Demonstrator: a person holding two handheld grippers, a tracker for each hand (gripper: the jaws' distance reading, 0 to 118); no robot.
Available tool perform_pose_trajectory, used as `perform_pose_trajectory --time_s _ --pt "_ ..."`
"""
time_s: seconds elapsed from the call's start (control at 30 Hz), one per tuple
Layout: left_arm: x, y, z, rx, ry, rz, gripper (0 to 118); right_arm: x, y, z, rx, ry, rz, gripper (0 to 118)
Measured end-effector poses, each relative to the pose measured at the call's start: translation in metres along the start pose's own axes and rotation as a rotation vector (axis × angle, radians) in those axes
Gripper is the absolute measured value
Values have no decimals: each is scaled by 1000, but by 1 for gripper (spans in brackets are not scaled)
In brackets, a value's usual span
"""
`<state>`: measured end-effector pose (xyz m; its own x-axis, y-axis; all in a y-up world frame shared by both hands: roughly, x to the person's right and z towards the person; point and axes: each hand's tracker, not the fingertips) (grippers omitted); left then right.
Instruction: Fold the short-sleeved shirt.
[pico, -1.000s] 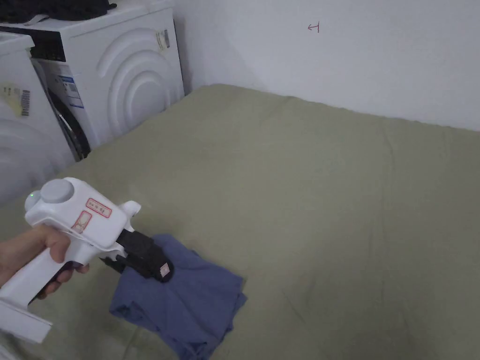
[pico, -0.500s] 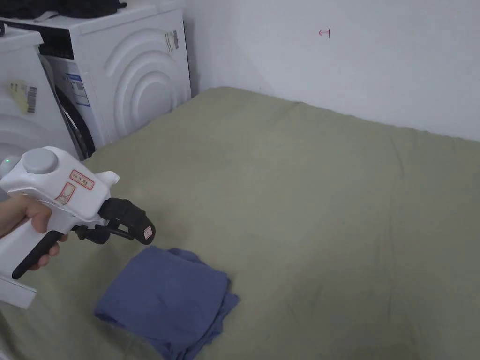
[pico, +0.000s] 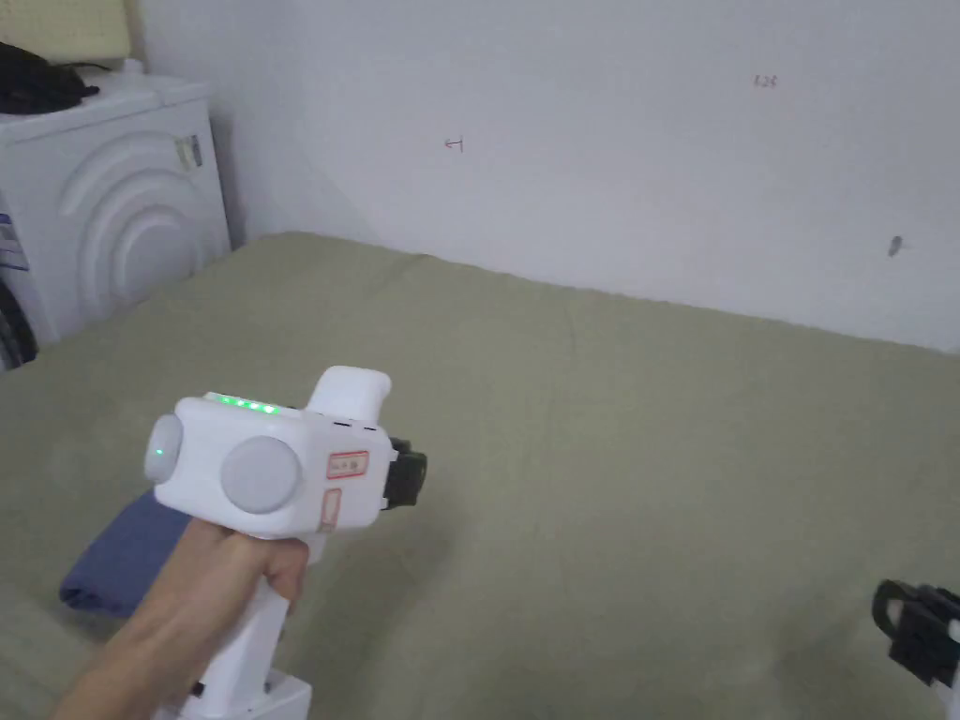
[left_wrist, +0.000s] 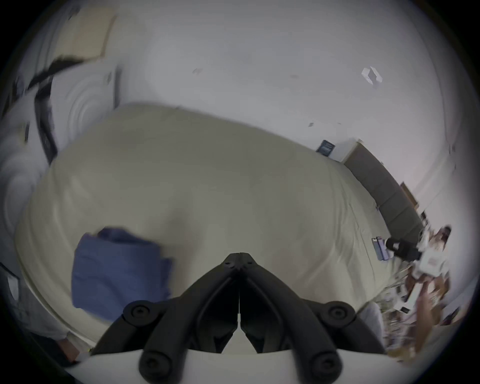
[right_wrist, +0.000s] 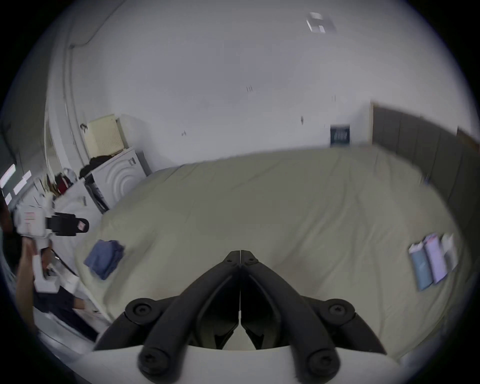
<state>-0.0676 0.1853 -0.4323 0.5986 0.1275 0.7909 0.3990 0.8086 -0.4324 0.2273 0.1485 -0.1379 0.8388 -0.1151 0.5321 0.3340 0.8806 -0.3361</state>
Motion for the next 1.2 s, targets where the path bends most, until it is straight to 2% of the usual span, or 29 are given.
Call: perform_pose_trajectory --time_s 0.07,0.1,0.13,0.17,0.27,0.3,0.37,0.4,0.53,0.7,0.8,0.93,1.2 --pt "56 -3 2 178 59 -26 0 -14 13 13 76 -40 60 1" --pt "63 -2 -3 235 69 3 0 -20 16 20 115 -51 100 1" --pt "77 -4 -2 281 21 70 0 -27 19 29 138 -89 142 1" --pt "89 -5 1 326 20 93 0 -31 20 36 155 -116 156 1" --pt "156 -11 37 394 234 -47 0 -31 15 58 203 -143 141 1" --pt "162 -14 43 402 225 -34 0 -32 13 63 214 -168 143 1" --pt "150 -12 41 395 193 31 0 -34 6 71 243 -191 175 1" --pt "152 -17 45 457 187 32 0 -30 4 70 237 -200 168 1" --pt "165 -23 68 425 228 -33 0 -23 -2 84 222 -177 131 1" --pt "163 -24 76 434 197 12 0 -20 -2 89 238 -179 120 1" --pt "158 -23 71 447 199 -3 0 -23 1 96 252 -184 143 1" --pt "157 -18 71 443 200 8 0 -13 1 95 253 -183 107 1" --pt "149 -18 63 424 222 -9 0 -9 4 94 258 -183 88 1"
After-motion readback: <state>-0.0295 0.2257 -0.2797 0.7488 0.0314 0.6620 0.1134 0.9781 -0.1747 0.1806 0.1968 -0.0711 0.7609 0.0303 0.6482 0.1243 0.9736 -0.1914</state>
